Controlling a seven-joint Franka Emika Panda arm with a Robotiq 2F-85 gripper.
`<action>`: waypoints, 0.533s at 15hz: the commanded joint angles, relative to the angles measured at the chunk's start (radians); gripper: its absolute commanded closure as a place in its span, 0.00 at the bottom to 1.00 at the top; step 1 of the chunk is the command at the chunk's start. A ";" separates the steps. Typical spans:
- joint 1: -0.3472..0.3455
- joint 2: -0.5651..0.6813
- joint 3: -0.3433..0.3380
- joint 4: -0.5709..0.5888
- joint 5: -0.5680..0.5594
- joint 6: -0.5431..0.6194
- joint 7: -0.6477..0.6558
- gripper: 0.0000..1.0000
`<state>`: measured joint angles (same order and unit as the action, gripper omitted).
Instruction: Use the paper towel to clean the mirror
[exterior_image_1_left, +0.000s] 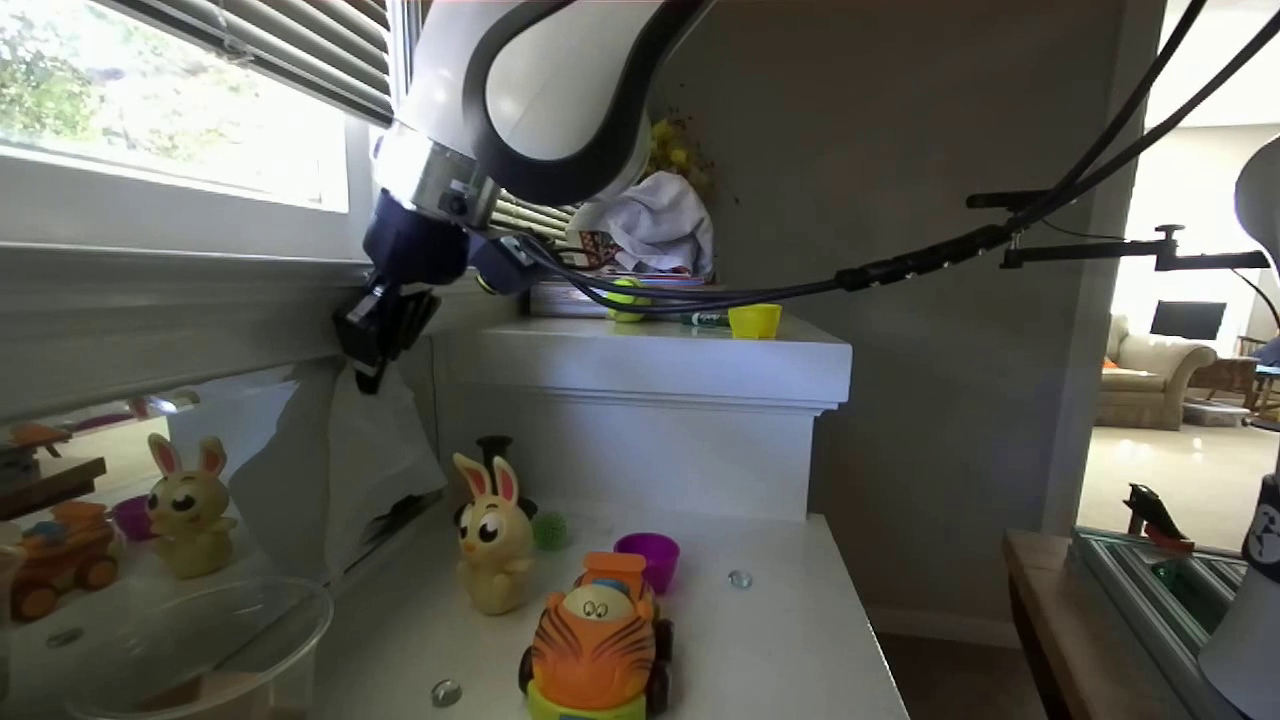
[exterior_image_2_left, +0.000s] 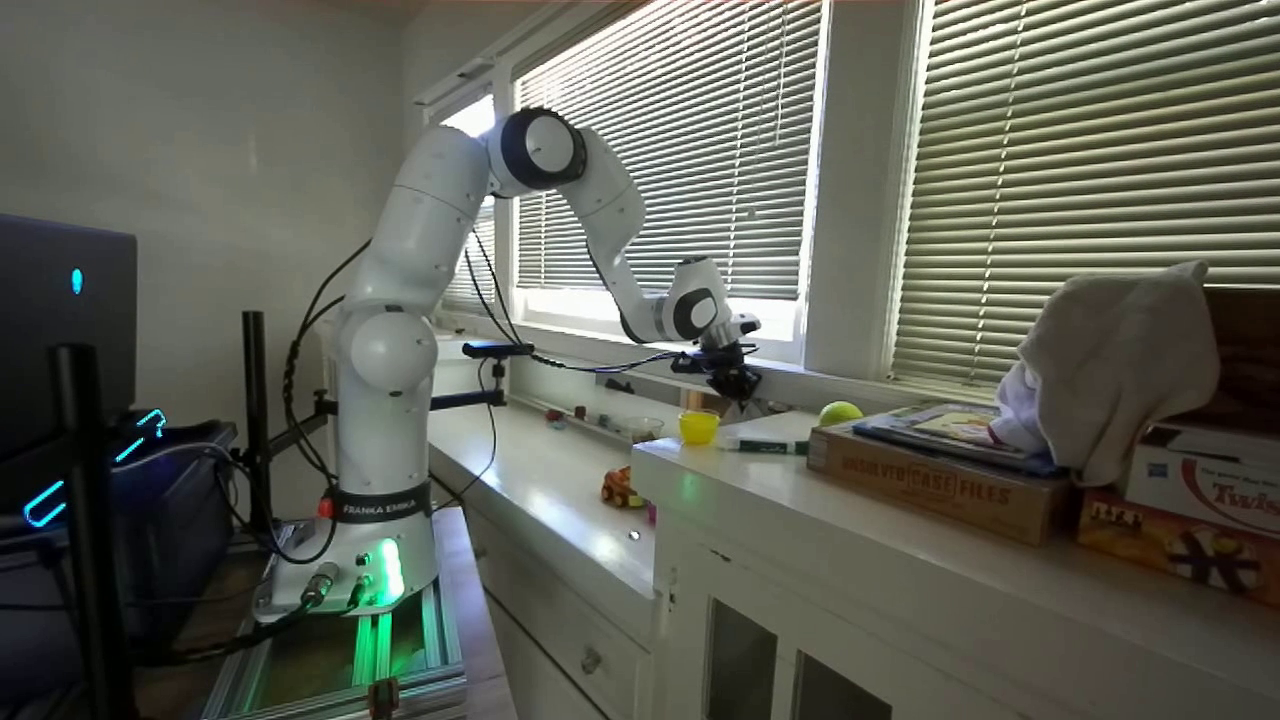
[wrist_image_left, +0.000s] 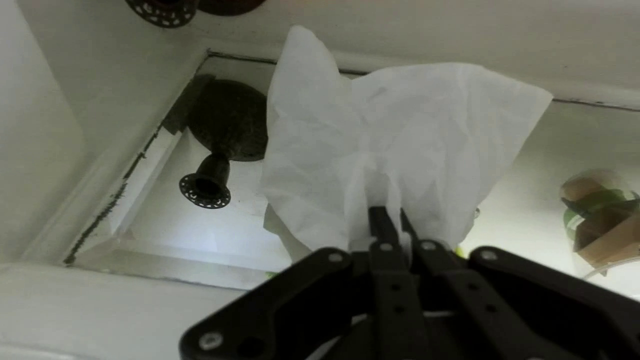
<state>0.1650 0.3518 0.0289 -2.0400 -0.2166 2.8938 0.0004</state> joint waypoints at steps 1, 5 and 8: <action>0.011 0.007 0.017 0.033 0.023 -0.014 0.012 1.00; -0.007 -0.003 0.000 0.019 0.019 -0.010 0.011 1.00; -0.024 -0.013 -0.019 0.007 0.016 -0.001 0.011 1.00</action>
<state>0.1572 0.3518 0.0259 -2.0377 -0.2165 2.8904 0.0054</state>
